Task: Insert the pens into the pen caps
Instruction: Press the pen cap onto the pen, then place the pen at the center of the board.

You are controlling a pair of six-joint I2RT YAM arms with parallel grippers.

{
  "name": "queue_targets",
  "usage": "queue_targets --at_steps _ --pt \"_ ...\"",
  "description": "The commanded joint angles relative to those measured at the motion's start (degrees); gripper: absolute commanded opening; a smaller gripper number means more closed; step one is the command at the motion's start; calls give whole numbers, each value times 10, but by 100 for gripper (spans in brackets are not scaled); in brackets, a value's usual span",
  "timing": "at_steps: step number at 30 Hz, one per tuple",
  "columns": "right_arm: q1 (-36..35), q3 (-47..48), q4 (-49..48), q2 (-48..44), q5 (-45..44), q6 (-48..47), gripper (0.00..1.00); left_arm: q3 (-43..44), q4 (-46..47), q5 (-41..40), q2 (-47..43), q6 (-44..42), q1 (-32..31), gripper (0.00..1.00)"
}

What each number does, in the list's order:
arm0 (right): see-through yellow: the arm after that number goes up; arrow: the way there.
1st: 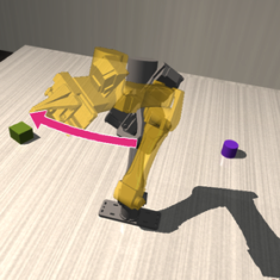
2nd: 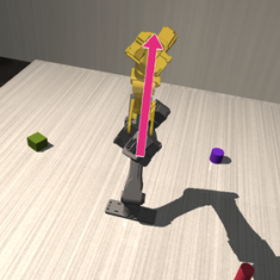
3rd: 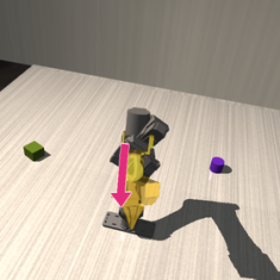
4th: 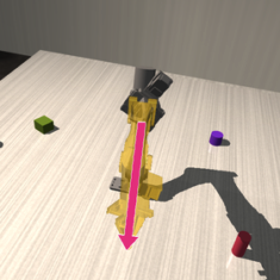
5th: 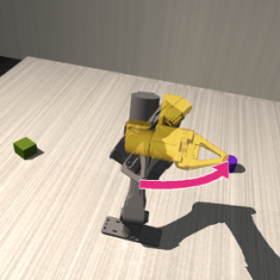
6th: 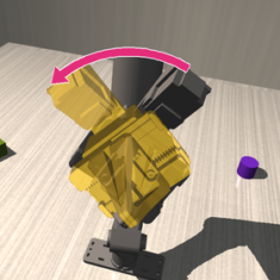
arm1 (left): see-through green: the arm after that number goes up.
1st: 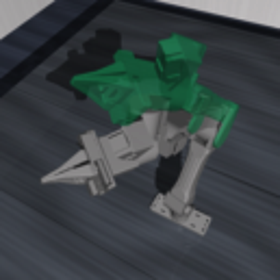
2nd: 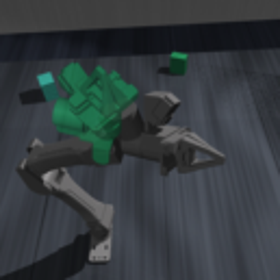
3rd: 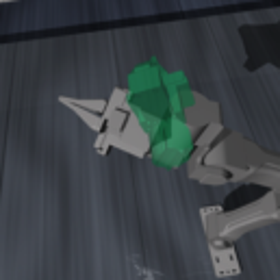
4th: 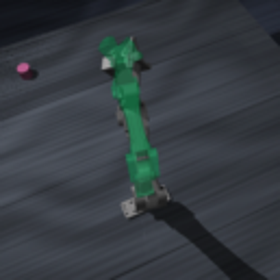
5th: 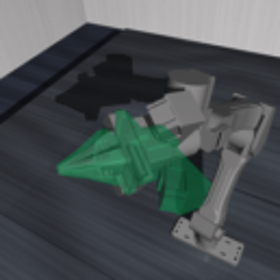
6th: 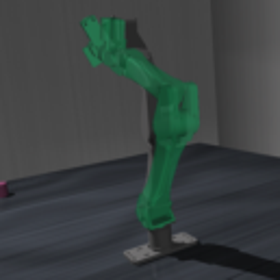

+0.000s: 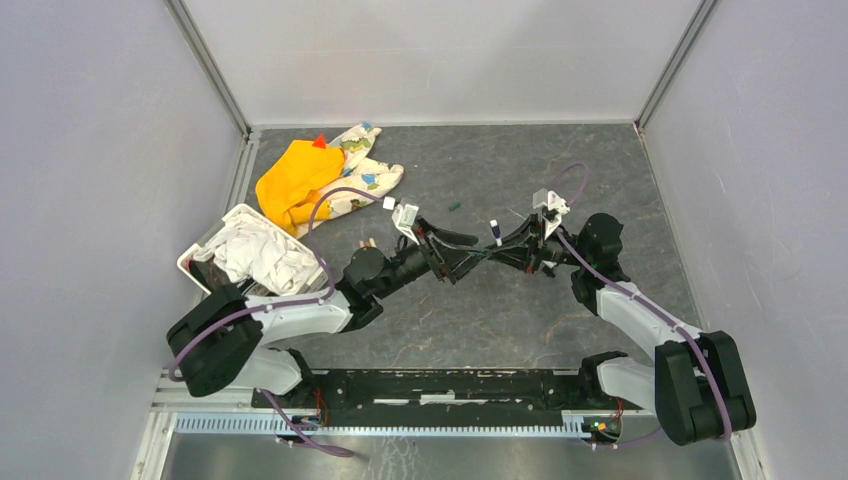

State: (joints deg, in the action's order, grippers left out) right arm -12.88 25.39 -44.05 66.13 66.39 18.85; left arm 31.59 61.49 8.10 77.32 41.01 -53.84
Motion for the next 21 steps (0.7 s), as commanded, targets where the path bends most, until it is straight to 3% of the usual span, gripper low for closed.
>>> queue_targets --at_steps 1,8,11,21 --pt "-11 23 -26 15 15 16 0 11 14 22 -9 -59 2 77" --pt "-16 25 -25 17 17 21 0 69 -3 12 46 -69 2 77" --pt "-16 25 -26 18 18 23 0 80 -8 -3 60 -66 2 73" --pt "-18 27 -25 25 20 26 0 100 -27 -12 81 -55 2 38"
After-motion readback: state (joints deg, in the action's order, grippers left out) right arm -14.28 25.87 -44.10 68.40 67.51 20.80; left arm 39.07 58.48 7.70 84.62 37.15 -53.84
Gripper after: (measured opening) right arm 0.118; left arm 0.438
